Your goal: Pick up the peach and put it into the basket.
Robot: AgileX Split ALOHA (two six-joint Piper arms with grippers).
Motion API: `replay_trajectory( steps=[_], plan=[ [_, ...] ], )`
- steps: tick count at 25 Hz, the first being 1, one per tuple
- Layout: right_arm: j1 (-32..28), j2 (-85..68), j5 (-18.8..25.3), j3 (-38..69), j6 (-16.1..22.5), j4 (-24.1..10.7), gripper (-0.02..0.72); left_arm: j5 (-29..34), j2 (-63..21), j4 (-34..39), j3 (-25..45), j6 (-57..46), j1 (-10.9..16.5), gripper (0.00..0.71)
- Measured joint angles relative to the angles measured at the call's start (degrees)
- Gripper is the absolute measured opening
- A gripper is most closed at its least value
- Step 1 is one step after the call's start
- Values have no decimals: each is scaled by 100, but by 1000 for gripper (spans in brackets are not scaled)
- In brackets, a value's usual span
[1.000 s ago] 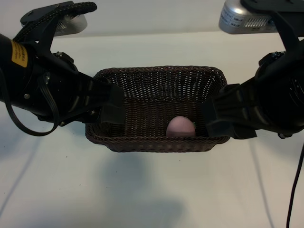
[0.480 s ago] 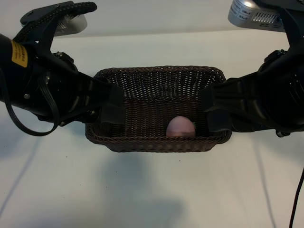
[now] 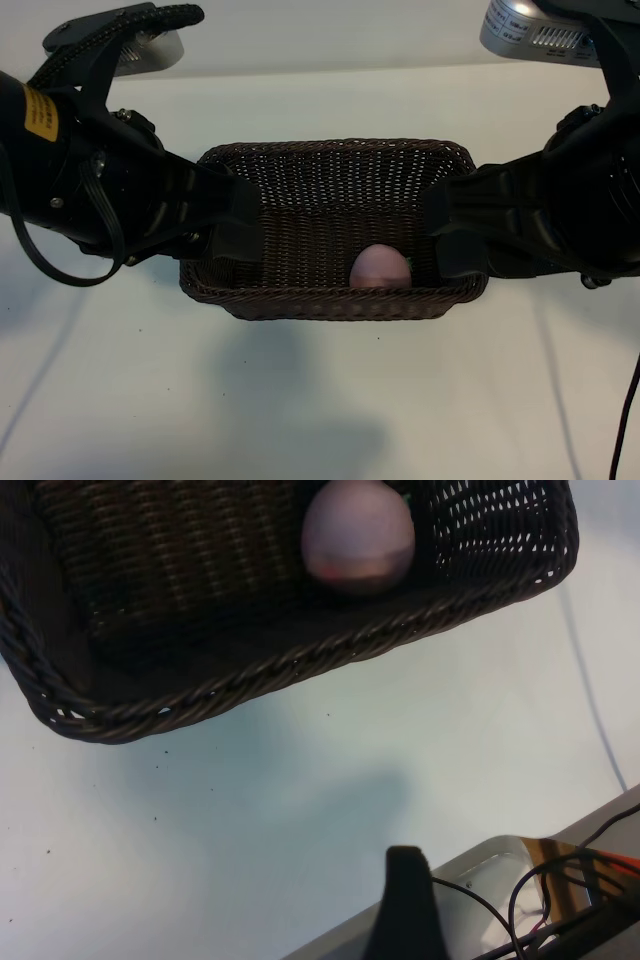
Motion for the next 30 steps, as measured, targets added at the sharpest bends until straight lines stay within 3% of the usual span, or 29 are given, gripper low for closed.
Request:
replay_trajectory(
  steps=[30],
  plan=[
    [0,0,4,88,-36,-6,507,0,0,0,0,0,0,531]
  ],
)
